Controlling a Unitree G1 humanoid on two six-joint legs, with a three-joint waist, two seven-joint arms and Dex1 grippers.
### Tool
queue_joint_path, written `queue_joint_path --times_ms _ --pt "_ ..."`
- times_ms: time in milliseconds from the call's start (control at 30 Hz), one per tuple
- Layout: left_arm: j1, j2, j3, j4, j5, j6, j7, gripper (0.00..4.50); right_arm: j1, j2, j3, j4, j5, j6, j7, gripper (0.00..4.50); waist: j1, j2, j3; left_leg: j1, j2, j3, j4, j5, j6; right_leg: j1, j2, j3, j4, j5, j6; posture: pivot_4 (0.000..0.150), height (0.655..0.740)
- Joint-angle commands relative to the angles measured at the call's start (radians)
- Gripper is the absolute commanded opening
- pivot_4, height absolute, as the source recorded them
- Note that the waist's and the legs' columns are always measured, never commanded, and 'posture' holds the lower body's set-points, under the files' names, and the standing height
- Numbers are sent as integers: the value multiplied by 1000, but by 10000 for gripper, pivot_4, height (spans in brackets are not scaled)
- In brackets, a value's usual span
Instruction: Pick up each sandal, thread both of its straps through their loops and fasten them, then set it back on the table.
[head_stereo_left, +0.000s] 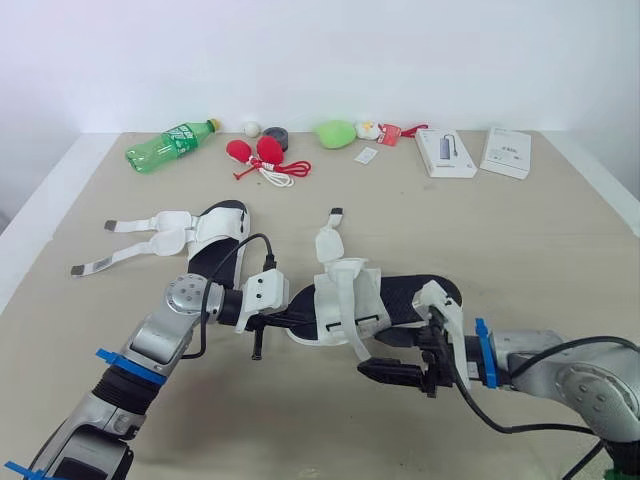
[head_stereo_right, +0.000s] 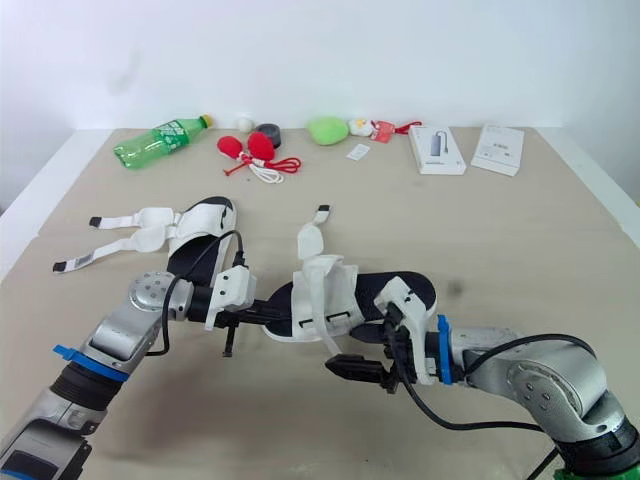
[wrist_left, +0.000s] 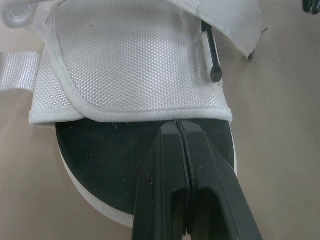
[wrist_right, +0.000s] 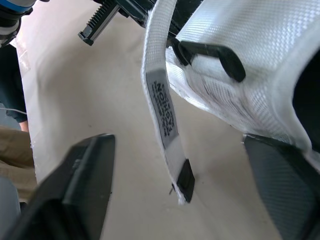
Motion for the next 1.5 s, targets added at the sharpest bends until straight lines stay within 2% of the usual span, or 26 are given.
queue_joint_path --times_ms 33,67,100,200,400,500,600,700,867,1000,1033,1167,1233,1500 --pt "-17 2 7 -34 -1 -10 0 0 -9 -8 -13 -15 12 41 16 24661 0 0 0 0 0 0 0 0 0 0 0 0 0 0 0 1500 7400" --pt "-19 2 8 -34 0 -11 1 0 -7 -12 -11 -19 9 48 24 18278 0 0 0 0 0 0 0 0 0 0 0 0 0 0 0 1500 7400" --pt "-22 2 8 -32 2 -13 1 0 -3 -13 -8 -21 2 55 26 14807 0 0 0 0 0 0 0 0 0 0 0 0 0 0 0 1500 7400" --pt "-28 0 7 -27 4 -16 3 0 0 -9 6 -21 -28 64 33 339 0 0 0 0 0 0 0 0 1 0 0 0 0 0 0 1500 7400" --pt "-30 -3 3 -21 11 -23 2 0 -13 25 -10 -7 -7 91 38 339 0 0 0 0 0 0 0 0 1 0 0 0 0 0 0 1500 7400" --pt "-30 -2 1 -15 16 -31 -1 0 -59 64 -92 33 146 137 10 339 0 0 0 0 0 0 0 0 1 0 1 0 0 0 0 1500 7400" --pt "-31 -1 -5 -8 20 -42 -8 0 -193 72 -156 152 411 173 -88 339 -3 0 0 0 0 1 0 0 1 0 1 1 0 1 0 1500 7400" --pt "-32 -4 -8 -2 22 -48 -10 0 -324 58 -155 281 551 193 -182 339 -3 -1 1 0 0 3 0 1 3 -1 0 4 0 3 2 1500 7400" --pt "-40 -13 -12 12 23 -55 -9 0 -404 59 -120 407 533 243 -245 339 1 -3 0 -3 -1 3 -1 1 5 -3 -1 3 -2 3 2 1500 7400" --pt "-43 -17 -13 21 26 -61 -10 0 -399 61 -98 445 507 289 -251 339 1 -2 0 -15 -1 4 2 1 6 -15 -1 4 -2 5 2 1500 7400" --pt "-44 -17 -13 24 27 -64 -11 0 -401 63 -96 452 508 297 -256 339 1 -2 0 -16 -1 4 2 0 7 -15 -1 4 -2 8 -1 1500 7400" --pt "-45 -18 -11 32 30 -68 -13 0 -413 71 -89 473 528 330 -268 339 1 -2 0 -16 -1 4 4 -1 8 -15 -1 4 -2 8 -1 1500 7400" --pt "-49 -21 -12 39 31 -71 -13 0 -417 74 -89 479 518 344 -270 339 1 -2 0 -16 -1 4 5 0 10 -15 -1 5 -2 7 5 1500 7400" --pt "-53 -30 -18 45 35 -72 -11 0 -412 69 -86 482 518 390 -274 339 1 -2 0 -16 -1 6 6 2 12 -15 -1 6 -2 9 7 1500 7400"
